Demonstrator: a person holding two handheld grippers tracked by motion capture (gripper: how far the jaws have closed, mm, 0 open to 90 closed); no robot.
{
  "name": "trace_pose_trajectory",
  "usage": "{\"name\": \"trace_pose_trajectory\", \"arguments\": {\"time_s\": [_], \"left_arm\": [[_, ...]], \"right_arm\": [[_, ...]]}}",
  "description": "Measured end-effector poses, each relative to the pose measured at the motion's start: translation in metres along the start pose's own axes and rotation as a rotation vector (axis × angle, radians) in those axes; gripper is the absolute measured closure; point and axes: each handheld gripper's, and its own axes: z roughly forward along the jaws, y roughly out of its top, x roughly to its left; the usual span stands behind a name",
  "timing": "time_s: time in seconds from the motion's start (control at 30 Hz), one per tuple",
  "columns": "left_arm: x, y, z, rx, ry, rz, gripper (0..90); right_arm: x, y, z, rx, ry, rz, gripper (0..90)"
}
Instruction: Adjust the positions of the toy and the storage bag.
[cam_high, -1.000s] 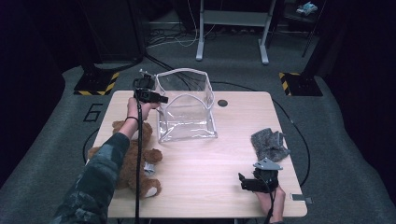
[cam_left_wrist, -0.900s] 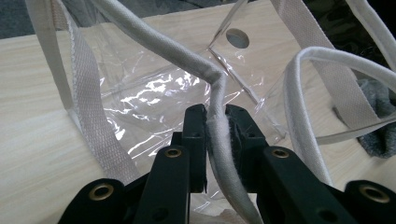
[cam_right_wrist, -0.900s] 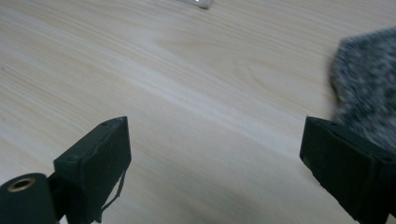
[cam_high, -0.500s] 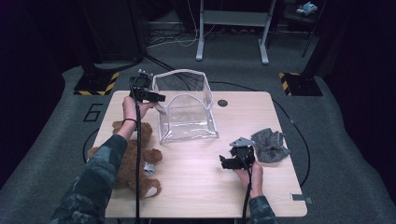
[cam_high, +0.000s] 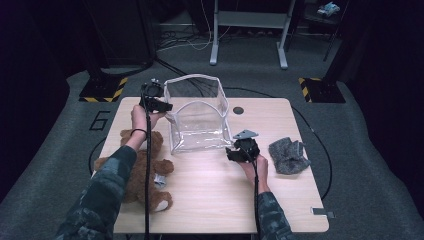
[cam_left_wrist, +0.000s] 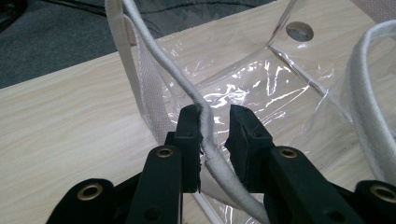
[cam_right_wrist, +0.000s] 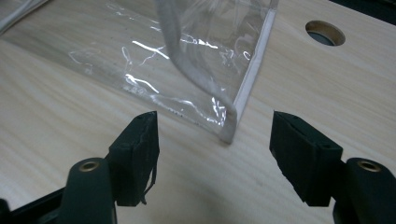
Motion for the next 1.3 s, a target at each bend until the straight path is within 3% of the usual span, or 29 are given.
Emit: {"name": "trace_pose_trajectory", "arguments": {"time_s": [0.27,0.37,0.53,0.67,0.77,0.87,1.17,1.3], "left_arm": [[0.003,-0.001,0.003,-0.002,-0.008,-0.01,73.8],[0.003,-0.001,0.003,-0.003,-0.012,-0.011,73.9],[0.005,-0.001,0.003,-0.008,-0.013,-0.003,74.3],[0.005,-0.001,0.004,-0.017,-0.015,-0.011,75.3],[0.005,0.0,0.004,-0.018,-0.02,0.005,75.4],[0.004,0.0,0.004,-0.023,-0.038,-0.009,75.5],[-0.001,-0.001,-0.001,-0.022,-0.099,-0.001,76.0],[-0.005,-0.003,-0.004,-0.019,-0.105,0.02,76.8]], "right_arm": [[-0.001,0.011,0.022,0.005,-0.054,0.003,58.0],[0.003,0.011,0.028,0.042,-0.053,-0.017,69.5],[0.002,0.011,0.026,0.032,-0.086,-0.007,82.5],[0.007,0.009,0.018,0.048,-0.085,-0.021,84.6],[0.009,0.007,0.016,0.05,-0.086,-0.023,85.3],[0.01,0.003,0.011,0.046,-0.087,-0.032,85.8],[0.006,-0.016,-0.013,0.045,-0.097,0.004,86.2],[0.008,-0.025,-0.022,0.05,-0.092,0.004,86.5]]}}
